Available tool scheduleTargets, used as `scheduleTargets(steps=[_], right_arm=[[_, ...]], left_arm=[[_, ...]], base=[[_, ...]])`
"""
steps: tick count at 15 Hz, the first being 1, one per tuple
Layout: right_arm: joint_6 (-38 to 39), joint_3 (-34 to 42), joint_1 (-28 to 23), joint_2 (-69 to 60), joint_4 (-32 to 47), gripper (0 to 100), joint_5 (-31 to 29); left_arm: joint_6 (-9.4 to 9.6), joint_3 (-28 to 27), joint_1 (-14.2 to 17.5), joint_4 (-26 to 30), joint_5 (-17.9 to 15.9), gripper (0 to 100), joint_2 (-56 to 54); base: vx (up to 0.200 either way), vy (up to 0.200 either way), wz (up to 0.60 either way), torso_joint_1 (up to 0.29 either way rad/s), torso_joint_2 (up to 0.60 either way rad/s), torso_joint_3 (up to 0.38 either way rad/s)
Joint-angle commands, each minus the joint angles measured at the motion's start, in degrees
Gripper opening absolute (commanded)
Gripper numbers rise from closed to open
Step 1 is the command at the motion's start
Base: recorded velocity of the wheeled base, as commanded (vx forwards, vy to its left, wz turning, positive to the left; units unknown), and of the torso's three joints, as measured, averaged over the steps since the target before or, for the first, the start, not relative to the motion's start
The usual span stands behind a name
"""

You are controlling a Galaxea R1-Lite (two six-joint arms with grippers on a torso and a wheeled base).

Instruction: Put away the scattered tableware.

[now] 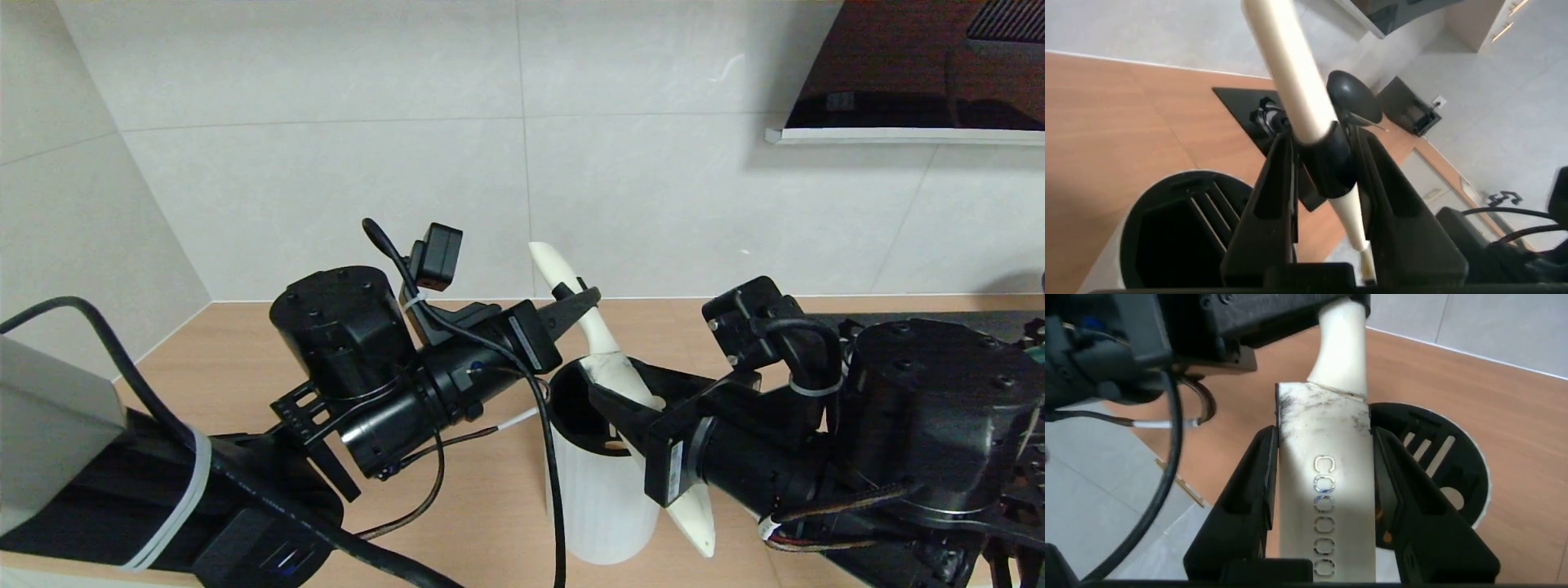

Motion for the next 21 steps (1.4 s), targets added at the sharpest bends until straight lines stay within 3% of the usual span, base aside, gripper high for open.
scheduleTargets(steps=[1, 2, 5, 6, 8, 9, 11, 12, 15, 18, 21], right_arm=[[0.0, -0.1, 0.0, -0.1, 0.0, 0, -0.3], [0.0, -0.1, 0.0, -0.1, 0.0, 100, -0.5], [-0.1, 0.1, 0.0, -2.2, 0.0, 100, -0.6], [-0.3, 0.0, -0.2, -4.0, 0.0, 100, -0.7], [-1.4, 0.0, -1.1, -7.5, 0.4, 100, -0.6], [-3.1, 0.0, -3.1, -9.9, 0.5, 100, -0.5], [-4.1, 0.0, -5.3, -11.1, 0.5, 100, -0.3], [-4.1, 0.1, -5.4, -10.9, 0.7, 100, -0.2], [-4.5, 1.1, -5.4, -8.9, 0.6, 100, -0.2], [-5.5, 1.3, -5.4, -8.7, 0.7, 100, -0.5], [-5.5, 1.3, -5.4, -8.6, 0.7, 100, -0.5]], left_arm=[[0.06, 0.1, 0.0, -0.1, 0.0, 0, -0.9], [0.06, 0.2, -0.1, -0.1, 0.0, 0, -1.8], [0.14, 0.4, -0.1, 0.0, 0.0, 0, -6.1], [1.02, 0.9, -0.1, 0.0, 0.0, 0, -8.2], [4.80, 2.0, 0.0, 0.1, -0.1, 0, -11.2], [9.73, 2.4, 0.3, 0.1, -0.1, 0, -12.9], [16.23, 2.4, 1.9, 0.0, 0.0, 0, -14.6], [19.22, 2.4, 2.7, 0.0, -0.1, 0, -15.6], [25.81, 2.2, 4.2, -0.5, -1.0, 0, -17.1], [27.13, 3.6, 4.2, -6.4, -5.9, 0, -15.7], [28.80, 4.0, 4.3, -10.4, -6.5, 0, -12.3]], base=[[0.000, 0.000, 0.00, 0.000, 0.00, 0.000], [0.000, 0.000, 0.00, 0.000, 0.00, 0.000], [0.000, 0.000, 0.00, 0.000, 0.00, 0.000], [0.000, 0.000, 0.00, 0.000, 0.00, 0.000], [0.000, 0.000, 0.00, 0.000, 0.00, 0.000], [0.000, 0.000, 0.00, 0.000, 0.00, 0.000], [0.000, 0.000, 0.00, 0.000, 0.00, 0.000], [0.000, 0.000, 0.00, 0.000, 0.00, 0.000], [0.000, 0.000, 0.00, 0.000, 0.00, 0.000], [0.000, 0.000, 0.00, 0.000, 0.00, 0.000], [0.000, 0.000, 0.00, 0.000, 0.00, 0.000]])
